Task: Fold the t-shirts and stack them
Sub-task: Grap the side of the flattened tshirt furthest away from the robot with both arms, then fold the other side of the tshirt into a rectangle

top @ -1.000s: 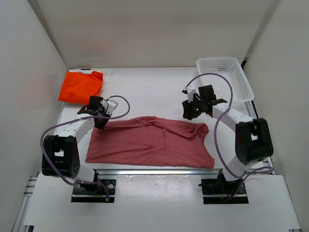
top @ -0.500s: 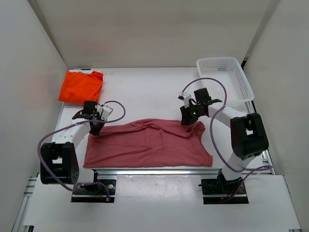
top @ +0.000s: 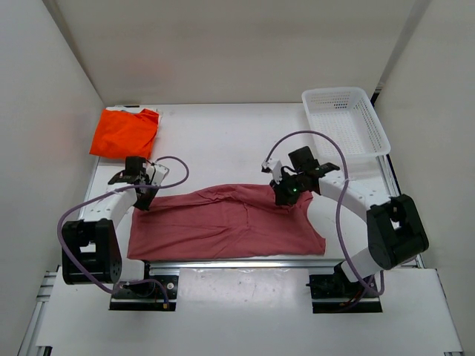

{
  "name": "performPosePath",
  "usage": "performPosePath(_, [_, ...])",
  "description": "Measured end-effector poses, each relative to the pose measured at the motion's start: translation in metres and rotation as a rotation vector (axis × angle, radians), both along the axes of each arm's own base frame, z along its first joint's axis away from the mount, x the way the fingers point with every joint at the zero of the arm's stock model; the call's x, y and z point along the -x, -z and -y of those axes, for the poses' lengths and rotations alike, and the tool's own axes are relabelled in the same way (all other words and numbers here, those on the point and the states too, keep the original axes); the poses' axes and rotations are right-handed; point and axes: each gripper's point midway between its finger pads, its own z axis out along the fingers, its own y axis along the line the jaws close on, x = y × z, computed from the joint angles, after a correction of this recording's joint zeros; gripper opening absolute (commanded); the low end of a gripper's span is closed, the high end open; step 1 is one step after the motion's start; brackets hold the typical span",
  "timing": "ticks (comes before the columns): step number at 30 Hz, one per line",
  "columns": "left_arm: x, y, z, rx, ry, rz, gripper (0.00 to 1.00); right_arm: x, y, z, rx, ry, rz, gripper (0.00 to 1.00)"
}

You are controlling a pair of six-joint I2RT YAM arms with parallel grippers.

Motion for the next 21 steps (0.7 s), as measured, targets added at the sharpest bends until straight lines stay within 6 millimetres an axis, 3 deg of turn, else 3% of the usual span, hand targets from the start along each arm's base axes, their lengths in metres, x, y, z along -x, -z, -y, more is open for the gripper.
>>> performPosePath(3, [0.001,-0.003,-0.003,-0.008,-0.012,0.009,0.00,0.009,-0.009,-0.003,0.009,-0.075,0.047,0.00])
performPosePath(7, [0.002,-0.006,-0.004,-0.017,-0.014,0.018,0.00,0.030,0.002,-0.001,0.055,-0.179,0.041,0.00])
performPosePath(9, [0.005,-0.005,-0.005,-0.021,-0.016,0.017,0.00,0.042,0.011,0.002,0.087,-0.224,0.029,0.10])
performPosePath(11, [0.009,-0.003,-0.006,-0.028,-0.016,0.010,0.00,0.052,0.020,0.007,0.125,-0.239,0.018,0.31])
performPosePath(12, [0.011,-0.002,-0.007,-0.033,-0.017,0.008,0.00,0.055,0.024,0.010,0.140,-0.235,0.014,0.34])
performPosePath(15, [0.017,0.001,-0.008,-0.043,-0.015,0.001,0.00,0.054,0.032,0.021,0.187,-0.198,0.026,0.36])
performPosePath(21, [0.016,-0.002,-0.004,-0.051,0.003,0.018,0.00,0.024,0.029,0.023,0.218,-0.121,0.146,0.39])
